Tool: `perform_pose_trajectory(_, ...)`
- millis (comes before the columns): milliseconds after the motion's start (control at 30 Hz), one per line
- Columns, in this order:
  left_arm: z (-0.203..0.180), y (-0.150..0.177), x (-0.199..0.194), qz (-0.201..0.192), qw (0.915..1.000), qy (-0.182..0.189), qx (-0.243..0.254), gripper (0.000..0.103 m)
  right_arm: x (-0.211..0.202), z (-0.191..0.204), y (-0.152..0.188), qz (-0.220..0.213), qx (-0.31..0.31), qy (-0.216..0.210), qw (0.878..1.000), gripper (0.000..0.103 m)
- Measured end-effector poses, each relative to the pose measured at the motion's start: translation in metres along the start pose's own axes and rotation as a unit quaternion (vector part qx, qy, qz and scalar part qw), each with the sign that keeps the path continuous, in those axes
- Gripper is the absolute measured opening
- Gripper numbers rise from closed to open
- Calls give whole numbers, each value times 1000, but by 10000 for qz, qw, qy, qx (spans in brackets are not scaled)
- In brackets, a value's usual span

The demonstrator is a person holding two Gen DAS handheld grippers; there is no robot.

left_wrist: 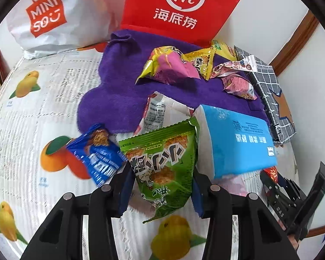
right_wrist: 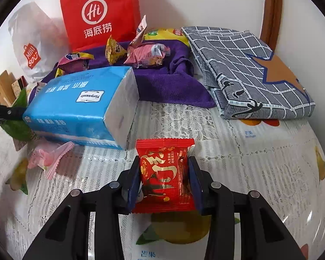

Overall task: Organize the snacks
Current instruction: 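Carry the red packet and green chip bag over the purple towel with both tools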

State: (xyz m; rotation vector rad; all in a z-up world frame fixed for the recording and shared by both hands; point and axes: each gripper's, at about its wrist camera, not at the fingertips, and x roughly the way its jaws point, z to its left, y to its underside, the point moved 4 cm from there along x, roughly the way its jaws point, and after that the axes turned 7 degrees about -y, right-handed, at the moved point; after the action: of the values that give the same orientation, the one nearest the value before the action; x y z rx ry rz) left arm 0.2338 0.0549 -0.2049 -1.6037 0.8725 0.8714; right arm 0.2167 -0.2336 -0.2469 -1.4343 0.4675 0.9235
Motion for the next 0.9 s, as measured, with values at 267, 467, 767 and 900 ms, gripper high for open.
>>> perform_pose_trajectory(267, -3, 15, -29, -57, 9998, 160, 43, 44, -29, 1, -3, -36, 318, -290, 9991, 41)
perform_pose_trajectory(467, -22, 23, -49, -236, 9992, 247, 220, 44, -62, 13, -9, -223, 115, -252, 9994, 41)
perform_pose_trajectory(767, -46, 16, -79, -535, 9972, 317, 406, 44, -102, 31, -31, -522, -94, -314, 9981, 41)
perform_pose_trajectory(900, -54, 11, -88, -633, 9962, 359, 469, 44, -109, 38, -42, -584, -160, -318, 9977, 41)
